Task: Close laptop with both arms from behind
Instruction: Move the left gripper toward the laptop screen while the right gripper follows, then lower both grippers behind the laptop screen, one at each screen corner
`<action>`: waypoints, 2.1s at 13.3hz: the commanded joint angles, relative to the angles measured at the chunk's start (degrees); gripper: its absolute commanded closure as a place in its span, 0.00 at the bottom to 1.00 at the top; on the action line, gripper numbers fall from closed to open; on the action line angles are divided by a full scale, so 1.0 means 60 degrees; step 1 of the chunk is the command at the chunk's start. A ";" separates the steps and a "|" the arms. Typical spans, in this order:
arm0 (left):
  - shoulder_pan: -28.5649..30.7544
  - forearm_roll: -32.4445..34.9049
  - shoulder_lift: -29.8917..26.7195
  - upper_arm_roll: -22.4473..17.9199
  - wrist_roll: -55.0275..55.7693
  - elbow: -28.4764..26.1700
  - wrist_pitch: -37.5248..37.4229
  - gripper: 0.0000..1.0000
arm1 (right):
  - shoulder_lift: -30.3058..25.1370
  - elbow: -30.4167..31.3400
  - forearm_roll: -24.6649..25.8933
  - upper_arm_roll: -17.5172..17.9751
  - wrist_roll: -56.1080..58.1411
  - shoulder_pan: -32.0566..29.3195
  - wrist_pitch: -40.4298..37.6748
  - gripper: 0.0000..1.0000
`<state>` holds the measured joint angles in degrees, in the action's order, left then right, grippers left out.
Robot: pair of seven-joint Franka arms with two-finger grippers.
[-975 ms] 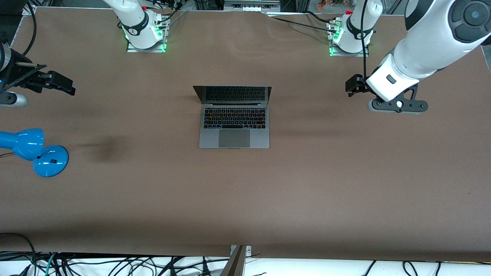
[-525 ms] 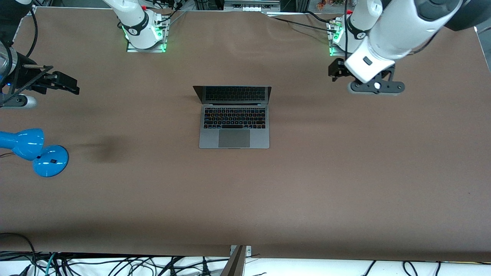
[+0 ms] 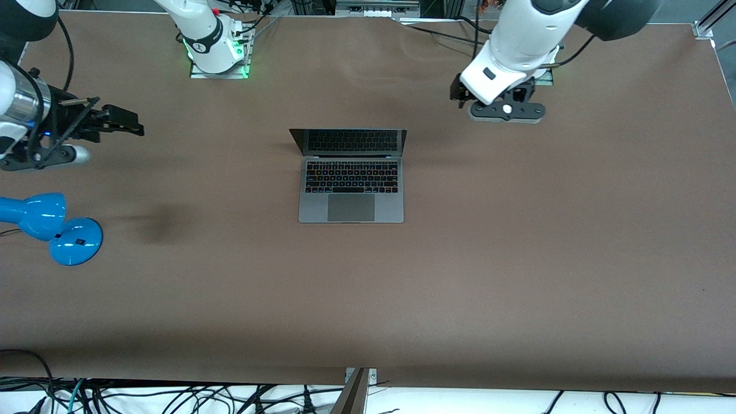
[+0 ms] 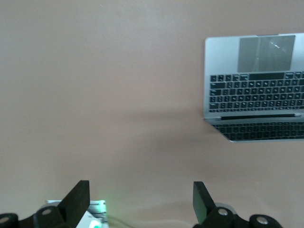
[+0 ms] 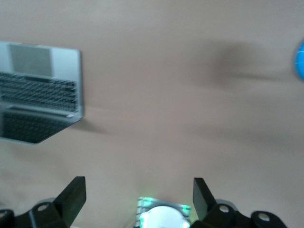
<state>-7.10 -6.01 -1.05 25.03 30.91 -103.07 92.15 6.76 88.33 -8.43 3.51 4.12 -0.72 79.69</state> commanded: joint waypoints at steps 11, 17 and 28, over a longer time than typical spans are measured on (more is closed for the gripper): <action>0.0026 -0.0610 0.0657 0.1996 0.2670 -0.1397 0.2337 0.98 | 0.1187 -0.0132 -0.1582 0.0000 -0.1325 0.1510 -0.0978 0.66; -0.0164 -0.0580 0.1126 0.2215 0.2671 -0.1411 0.2761 1.00 | 0.1640 -0.0147 -0.2183 0.0000 -0.3731 0.2770 -0.0846 0.88; -0.0530 -0.0449 0.2357 0.2201 0.3520 -0.1382 0.3640 1.00 | 0.2944 -0.0147 -0.3195 0.0000 -0.4964 0.3942 -0.0628 1.00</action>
<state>-9.89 -8.35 12.44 38.31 51.31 -111.38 112.98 23.32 88.36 -26.13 3.77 -23.47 21.46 75.32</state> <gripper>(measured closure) 0.991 0.991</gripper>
